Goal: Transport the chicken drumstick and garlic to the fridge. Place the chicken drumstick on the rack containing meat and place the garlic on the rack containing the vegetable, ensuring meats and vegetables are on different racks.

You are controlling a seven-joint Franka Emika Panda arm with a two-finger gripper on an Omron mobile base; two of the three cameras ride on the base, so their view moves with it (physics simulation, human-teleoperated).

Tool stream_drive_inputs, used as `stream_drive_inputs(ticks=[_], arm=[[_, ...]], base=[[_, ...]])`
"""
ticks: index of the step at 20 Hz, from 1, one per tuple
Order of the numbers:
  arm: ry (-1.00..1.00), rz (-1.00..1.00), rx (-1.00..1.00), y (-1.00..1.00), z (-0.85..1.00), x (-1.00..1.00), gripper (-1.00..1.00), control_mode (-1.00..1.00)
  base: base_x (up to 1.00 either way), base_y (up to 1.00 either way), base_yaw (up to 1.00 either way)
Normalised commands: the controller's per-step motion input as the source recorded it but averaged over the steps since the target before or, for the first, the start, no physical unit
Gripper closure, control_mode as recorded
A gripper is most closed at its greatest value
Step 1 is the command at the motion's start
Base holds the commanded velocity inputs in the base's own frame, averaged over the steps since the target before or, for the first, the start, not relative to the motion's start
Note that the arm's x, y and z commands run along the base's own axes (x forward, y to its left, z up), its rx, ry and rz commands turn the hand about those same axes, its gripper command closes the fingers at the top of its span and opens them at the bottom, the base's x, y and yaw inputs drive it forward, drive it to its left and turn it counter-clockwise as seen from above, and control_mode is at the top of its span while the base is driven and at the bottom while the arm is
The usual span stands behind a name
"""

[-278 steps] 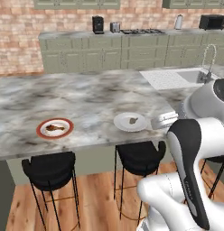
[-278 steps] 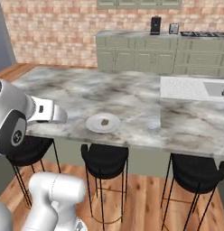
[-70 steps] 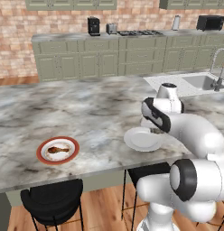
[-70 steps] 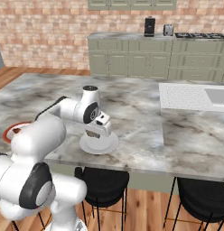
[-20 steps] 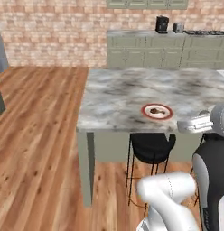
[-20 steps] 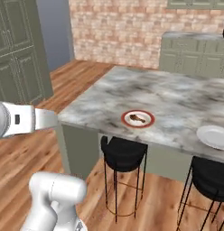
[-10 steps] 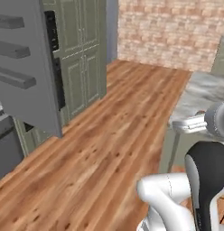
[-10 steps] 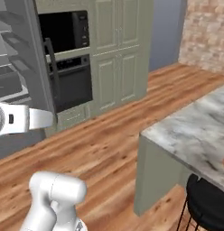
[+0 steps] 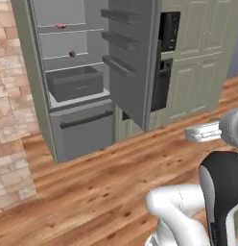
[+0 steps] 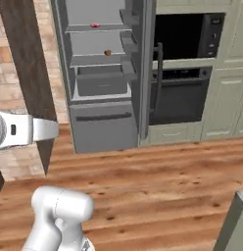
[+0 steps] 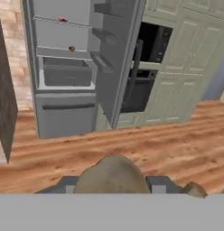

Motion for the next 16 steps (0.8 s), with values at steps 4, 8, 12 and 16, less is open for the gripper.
stream_drive_inputs(ticks=[4,8,12,16], arm=[[0.00,0.00,0.00,0.00,0.00,0.00,1.00,1.00],[0.00,0.00,0.00,0.00,0.00,0.00,1.00,1.00],[0.00,0.00,0.00,0.00,0.00,0.00,1.00,1.00],[0.00,0.00,0.00,0.00,0.00,0.00,1.00,1.00]], base=[[0.36,0.13,0.80],[0.93,0.00,0.20],[1.00,0.14,-0.04],[1.00,0.78,-0.13]])
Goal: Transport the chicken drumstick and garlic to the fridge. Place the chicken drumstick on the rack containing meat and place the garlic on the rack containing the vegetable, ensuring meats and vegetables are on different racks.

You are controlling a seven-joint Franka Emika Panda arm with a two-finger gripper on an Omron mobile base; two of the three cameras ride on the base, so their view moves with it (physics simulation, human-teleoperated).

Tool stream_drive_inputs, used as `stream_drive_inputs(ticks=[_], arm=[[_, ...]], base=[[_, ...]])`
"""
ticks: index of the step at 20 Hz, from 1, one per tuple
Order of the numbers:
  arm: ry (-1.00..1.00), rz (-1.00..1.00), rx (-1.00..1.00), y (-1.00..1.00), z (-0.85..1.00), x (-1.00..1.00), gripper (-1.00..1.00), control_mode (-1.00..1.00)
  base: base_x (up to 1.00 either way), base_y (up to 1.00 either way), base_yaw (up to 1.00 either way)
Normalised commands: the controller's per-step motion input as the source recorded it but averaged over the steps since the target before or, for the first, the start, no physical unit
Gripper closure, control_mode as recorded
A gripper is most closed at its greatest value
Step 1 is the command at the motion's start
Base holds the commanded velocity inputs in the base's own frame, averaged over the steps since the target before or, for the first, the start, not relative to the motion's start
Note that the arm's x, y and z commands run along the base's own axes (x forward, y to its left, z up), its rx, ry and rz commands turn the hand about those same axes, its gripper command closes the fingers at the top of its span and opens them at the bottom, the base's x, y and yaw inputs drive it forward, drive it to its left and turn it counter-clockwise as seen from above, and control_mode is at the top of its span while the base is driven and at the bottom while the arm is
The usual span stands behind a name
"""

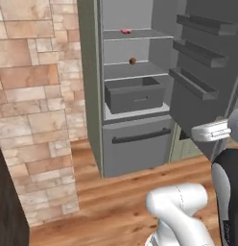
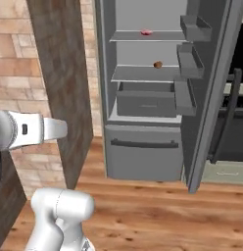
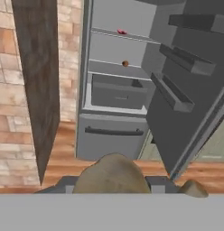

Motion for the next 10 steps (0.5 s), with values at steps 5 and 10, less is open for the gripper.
stream_drive_inputs(ticks=[5,10], arm=[[0.00,0.00,0.00,0.00,0.00,0.00,1.00,1.00],[0.00,0.00,0.00,0.00,0.00,0.00,1.00,1.00]], base=[[1.00,0.25,-0.08],[1.00,0.00,-0.04]])
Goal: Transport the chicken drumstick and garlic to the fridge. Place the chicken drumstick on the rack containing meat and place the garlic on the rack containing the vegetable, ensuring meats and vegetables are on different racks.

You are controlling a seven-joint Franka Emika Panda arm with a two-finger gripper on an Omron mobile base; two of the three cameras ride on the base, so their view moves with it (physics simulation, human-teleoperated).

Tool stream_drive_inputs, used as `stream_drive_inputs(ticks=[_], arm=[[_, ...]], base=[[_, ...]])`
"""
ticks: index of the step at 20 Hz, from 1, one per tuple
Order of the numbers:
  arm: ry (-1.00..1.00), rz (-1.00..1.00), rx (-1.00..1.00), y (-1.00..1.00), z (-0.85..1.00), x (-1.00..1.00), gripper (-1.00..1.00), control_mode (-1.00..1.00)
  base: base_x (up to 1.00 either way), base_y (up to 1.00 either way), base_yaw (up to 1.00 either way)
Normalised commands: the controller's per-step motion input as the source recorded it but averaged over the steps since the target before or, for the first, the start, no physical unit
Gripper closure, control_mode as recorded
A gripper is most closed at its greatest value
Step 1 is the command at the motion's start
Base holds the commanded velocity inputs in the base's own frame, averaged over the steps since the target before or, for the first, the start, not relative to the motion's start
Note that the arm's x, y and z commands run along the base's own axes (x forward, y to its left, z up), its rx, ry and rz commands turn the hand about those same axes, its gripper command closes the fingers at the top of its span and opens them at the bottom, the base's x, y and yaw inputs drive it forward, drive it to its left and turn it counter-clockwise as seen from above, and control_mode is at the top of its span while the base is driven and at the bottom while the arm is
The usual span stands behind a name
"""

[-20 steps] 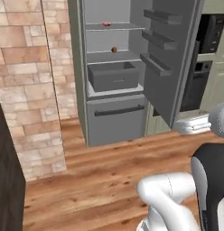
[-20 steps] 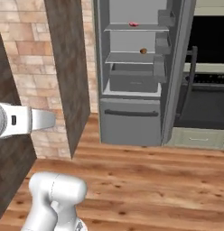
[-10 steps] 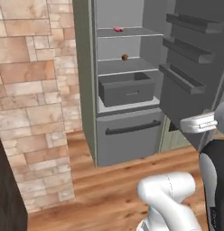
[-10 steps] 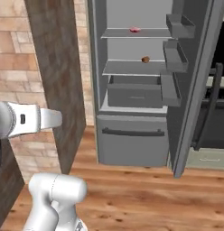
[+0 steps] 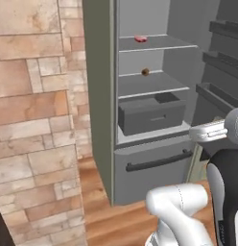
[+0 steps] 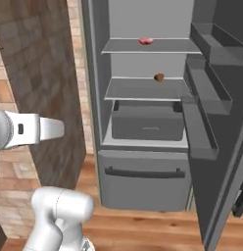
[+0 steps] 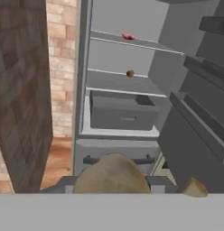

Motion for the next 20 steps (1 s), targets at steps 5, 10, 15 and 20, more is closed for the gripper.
stream_drive_inputs(ticks=[5,10,15,20], arm=[[0.00,0.00,0.00,0.00,0.00,0.00,1.00,1.00],[0.00,0.00,0.00,0.00,0.00,0.00,1.00,1.00],[0.00,0.00,0.00,0.00,0.00,0.00,1.00,1.00],[0.00,0.00,0.00,0.00,0.00,0.00,1.00,1.00]], base=[[1.00,0.02,-0.07],[1.00,-0.07,-0.02],[0.92,-0.24,-0.05],[0.20,-0.48,-0.05]])
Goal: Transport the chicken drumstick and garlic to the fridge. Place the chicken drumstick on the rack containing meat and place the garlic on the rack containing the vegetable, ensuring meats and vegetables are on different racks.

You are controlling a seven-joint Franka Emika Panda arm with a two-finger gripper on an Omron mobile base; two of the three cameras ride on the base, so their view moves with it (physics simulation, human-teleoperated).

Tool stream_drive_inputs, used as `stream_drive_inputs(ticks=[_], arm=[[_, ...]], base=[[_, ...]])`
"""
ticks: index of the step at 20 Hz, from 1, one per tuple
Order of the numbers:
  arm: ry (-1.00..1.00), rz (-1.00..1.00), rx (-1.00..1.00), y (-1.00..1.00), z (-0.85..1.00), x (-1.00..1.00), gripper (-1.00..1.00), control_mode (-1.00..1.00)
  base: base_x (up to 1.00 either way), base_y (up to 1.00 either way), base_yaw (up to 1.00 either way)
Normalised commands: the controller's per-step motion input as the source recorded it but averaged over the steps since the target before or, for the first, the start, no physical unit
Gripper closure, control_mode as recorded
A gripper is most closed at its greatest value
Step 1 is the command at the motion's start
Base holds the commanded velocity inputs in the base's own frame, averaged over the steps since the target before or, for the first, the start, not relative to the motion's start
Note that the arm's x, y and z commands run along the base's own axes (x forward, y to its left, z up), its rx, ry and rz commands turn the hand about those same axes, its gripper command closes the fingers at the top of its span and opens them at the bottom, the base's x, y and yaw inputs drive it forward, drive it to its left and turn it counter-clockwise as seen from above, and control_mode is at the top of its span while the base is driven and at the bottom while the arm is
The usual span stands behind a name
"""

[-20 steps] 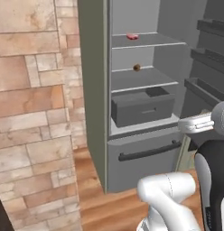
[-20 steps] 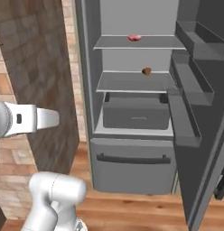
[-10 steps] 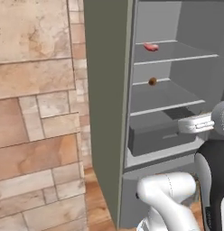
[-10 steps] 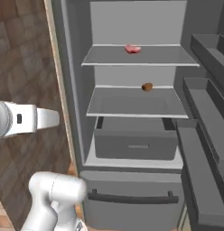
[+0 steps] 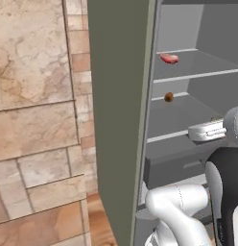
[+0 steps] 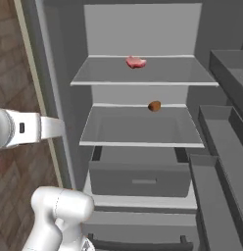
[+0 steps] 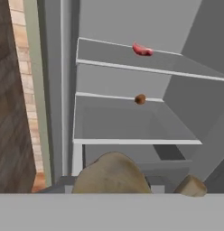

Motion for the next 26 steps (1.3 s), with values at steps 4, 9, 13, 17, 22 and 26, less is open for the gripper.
stream_drive_inputs(ticks=[4,9,13,17,22,26], arm=[[0.00,0.00,0.00,0.00,0.00,0.00,1.00,1.00],[0.00,0.00,0.00,0.00,0.00,0.00,1.00,1.00],[0.00,0.00,0.00,0.00,0.00,0.00,1.00,1.00],[0.00,0.00,0.00,0.00,0.00,0.00,1.00,1.00],[0.00,0.00,0.00,0.00,0.00,0.00,1.00,1.00],[0.00,0.00,0.00,0.00,0.00,0.00,1.00,1.00]], base=[[0.00,-0.47,-0.08],[-0.13,-0.74,-0.09],[0.07,-0.54,-0.06],[0.93,-0.04,-0.05],[1.00,0.04,-0.02],[1.00,0.11,-0.16]])
